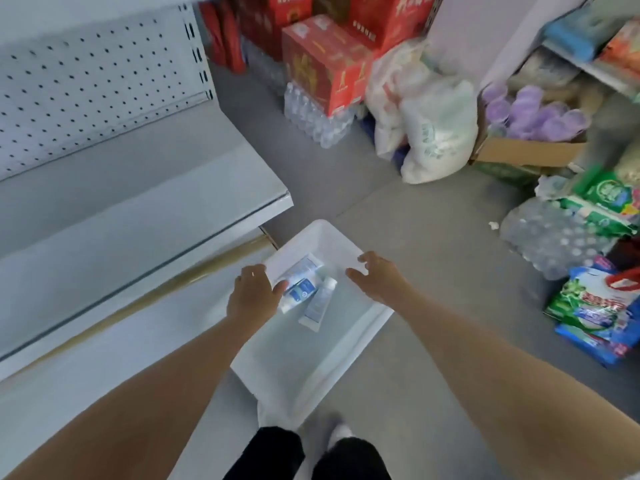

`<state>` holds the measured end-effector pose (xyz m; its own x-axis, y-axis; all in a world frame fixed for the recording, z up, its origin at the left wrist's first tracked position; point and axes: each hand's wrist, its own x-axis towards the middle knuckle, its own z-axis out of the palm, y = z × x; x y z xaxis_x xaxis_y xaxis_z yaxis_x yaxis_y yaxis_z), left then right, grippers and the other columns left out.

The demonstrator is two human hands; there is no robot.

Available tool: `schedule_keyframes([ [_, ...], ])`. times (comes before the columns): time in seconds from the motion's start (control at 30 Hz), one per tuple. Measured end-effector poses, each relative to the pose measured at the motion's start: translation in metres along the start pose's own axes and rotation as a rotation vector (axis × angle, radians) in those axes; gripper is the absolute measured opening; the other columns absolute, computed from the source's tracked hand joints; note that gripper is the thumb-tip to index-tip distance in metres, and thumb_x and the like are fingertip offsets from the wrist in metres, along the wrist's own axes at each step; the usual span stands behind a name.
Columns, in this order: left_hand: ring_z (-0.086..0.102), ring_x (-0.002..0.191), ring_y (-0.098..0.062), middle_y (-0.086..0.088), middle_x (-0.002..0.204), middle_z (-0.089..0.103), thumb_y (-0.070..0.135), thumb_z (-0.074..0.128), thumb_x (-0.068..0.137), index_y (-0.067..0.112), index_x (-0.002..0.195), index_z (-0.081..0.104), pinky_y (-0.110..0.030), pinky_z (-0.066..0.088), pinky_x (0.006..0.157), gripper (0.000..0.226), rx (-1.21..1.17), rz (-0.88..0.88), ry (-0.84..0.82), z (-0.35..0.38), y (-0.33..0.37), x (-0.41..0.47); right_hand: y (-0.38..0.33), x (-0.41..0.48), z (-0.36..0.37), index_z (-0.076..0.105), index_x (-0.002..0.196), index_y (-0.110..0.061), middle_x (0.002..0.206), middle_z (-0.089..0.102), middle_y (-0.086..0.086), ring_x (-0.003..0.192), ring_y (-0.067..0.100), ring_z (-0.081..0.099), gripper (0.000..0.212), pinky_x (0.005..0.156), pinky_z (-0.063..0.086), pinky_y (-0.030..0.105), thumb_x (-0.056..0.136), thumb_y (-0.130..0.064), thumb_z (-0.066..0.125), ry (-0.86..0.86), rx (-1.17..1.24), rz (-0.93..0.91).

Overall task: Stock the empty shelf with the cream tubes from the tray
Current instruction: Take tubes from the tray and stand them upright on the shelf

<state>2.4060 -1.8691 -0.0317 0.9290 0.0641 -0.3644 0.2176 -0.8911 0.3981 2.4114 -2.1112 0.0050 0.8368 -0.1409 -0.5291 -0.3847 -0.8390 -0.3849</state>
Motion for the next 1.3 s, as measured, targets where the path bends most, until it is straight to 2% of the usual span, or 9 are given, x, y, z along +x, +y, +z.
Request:
schedule_keyframes([
  [0.3, 0.054, 0.110, -0.039, -0.022, 0.118, 0.058, 0.050, 0.061, 0.086, 0.008, 0.127, 0.051, -0.046, 0.045, 0.091, 0.060, 0.008, -0.311, -0.095, 0.114, -0.078, 0.059, 0.042, 0.133, 0.092, 0.041, 0.141, -0.029, 0.139, 0.045, 0.006, 0.126, 0.026, 0.047, 0.059, 0.099, 0.041, 0.037, 0.089, -0.047, 0.062, -0.275, -0.195, -0.120],
  [0.5, 0.047, 0.107, -0.033, -0.015, 0.113, 0.052, 0.048, 0.070, 0.079, 0.017, 0.125, 0.052, -0.042, 0.047, 0.080, 0.058, 0.205, -0.352, -0.065, 0.160, -0.089, 0.066, 0.061, 0.183, 0.144, 0.037, 0.143, -0.039, 0.152, 0.026, -0.002, 0.134, 0.023, 0.037, 0.062, 0.102, 0.040, 0.038, 0.088, -0.037, 0.066, -0.323, -0.251, -0.190],
  [0.63, 0.050, 0.097, -0.029, -0.011, 0.103, 0.054, 0.047, 0.079, 0.069, 0.016, 0.118, 0.049, -0.037, 0.047, 0.071, 0.065, 0.326, -0.379, -0.060, 0.177, -0.086, 0.061, 0.072, 0.185, 0.165, 0.052, 0.124, -0.036, 0.134, 0.041, -0.001, 0.118, 0.022, 0.051, 0.046, 0.093, 0.049, 0.036, 0.083, -0.031, 0.072, -0.283, -0.219, -0.234],
  [0.77, 0.053, 0.099, -0.028, -0.009, 0.103, 0.057, 0.044, 0.078, 0.072, 0.013, 0.111, 0.048, -0.037, 0.046, 0.072, 0.059, 0.243, -0.509, -0.146, 0.192, -0.088, 0.050, 0.087, 0.171, 0.167, 0.046, 0.106, -0.028, 0.107, 0.051, -0.006, 0.091, 0.019, 0.059, 0.051, 0.071, 0.044, 0.030, 0.072, -0.043, 0.080, -0.319, -0.220, -0.118],
  [0.9, 0.058, 0.101, -0.031, -0.010, 0.104, 0.060, 0.044, 0.075, 0.074, 0.011, 0.110, 0.050, -0.033, 0.043, 0.072, 0.055, -0.001, -0.630, -0.252, 0.191, -0.086, 0.044, 0.099, 0.155, 0.164, 0.054, 0.116, -0.028, 0.101, 0.056, -0.008, 0.098, 0.018, 0.058, 0.058, 0.074, 0.043, 0.029, 0.073, -0.062, 0.072, -0.538, -0.211, -0.012],
  [1.0, 0.066, 0.091, -0.029, -0.010, 0.098, 0.068, 0.044, 0.077, 0.069, 0.006, 0.103, 0.063, -0.031, 0.053, 0.076, 0.053, -0.394, -0.741, -0.402, 0.181, -0.085, 0.038, 0.095, 0.135, 0.158, 0.065, 0.110, -0.023, 0.099, 0.065, -0.001, 0.094, 0.020, 0.061, 0.054, 0.079, 0.047, 0.032, 0.081, -0.068, 0.058, -0.593, -0.175, -0.002],
  [1.07, 0.069, 0.082, -0.027, -0.015, 0.095, 0.070, 0.032, 0.081, 0.072, -0.003, 0.101, 0.066, -0.035, 0.060, 0.074, 0.048, -0.739, -0.808, -0.409, 0.171, -0.080, 0.029, 0.087, 0.118, 0.149, 0.066, 0.107, -0.019, 0.095, 0.065, 0.001, 0.084, 0.018, 0.060, 0.052, 0.078, 0.049, 0.033, 0.084, -0.065, 0.057, -0.596, -0.026, 0.031],
  [1.17, 0.068, 0.082, -0.027, -0.020, 0.099, 0.068, 0.018, 0.073, 0.084, -0.004, 0.102, 0.063, -0.026, 0.060, 0.063, 0.030, -1.012, -0.774, -0.413, 0.140, -0.068, 0.006, 0.070, 0.086, 0.134, 0.065, 0.100, -0.014, 0.076, 0.054, 0.001, 0.059, 0.014, 0.046, 0.047, 0.058, 0.038, 0.027, 0.085, -0.058, 0.062, -0.580, 0.245, 0.137],
  [1.3, 0.069, 0.092, -0.028, -0.017, 0.104, 0.070, 0.013, 0.068, 0.086, 0.000, 0.114, 0.061, -0.032, 0.058, 0.072, 0.031, -1.215, -0.697, -0.423, 0.094, -0.066, -0.039, 0.042, 0.030, 0.120, 0.063, 0.107, -0.018, 0.091, 0.062, 0.003, 0.066, 0.018, 0.057, 0.041, 0.066, 0.046, 0.027, 0.083, -0.051, 0.068, -0.560, 0.593, 0.257],
])
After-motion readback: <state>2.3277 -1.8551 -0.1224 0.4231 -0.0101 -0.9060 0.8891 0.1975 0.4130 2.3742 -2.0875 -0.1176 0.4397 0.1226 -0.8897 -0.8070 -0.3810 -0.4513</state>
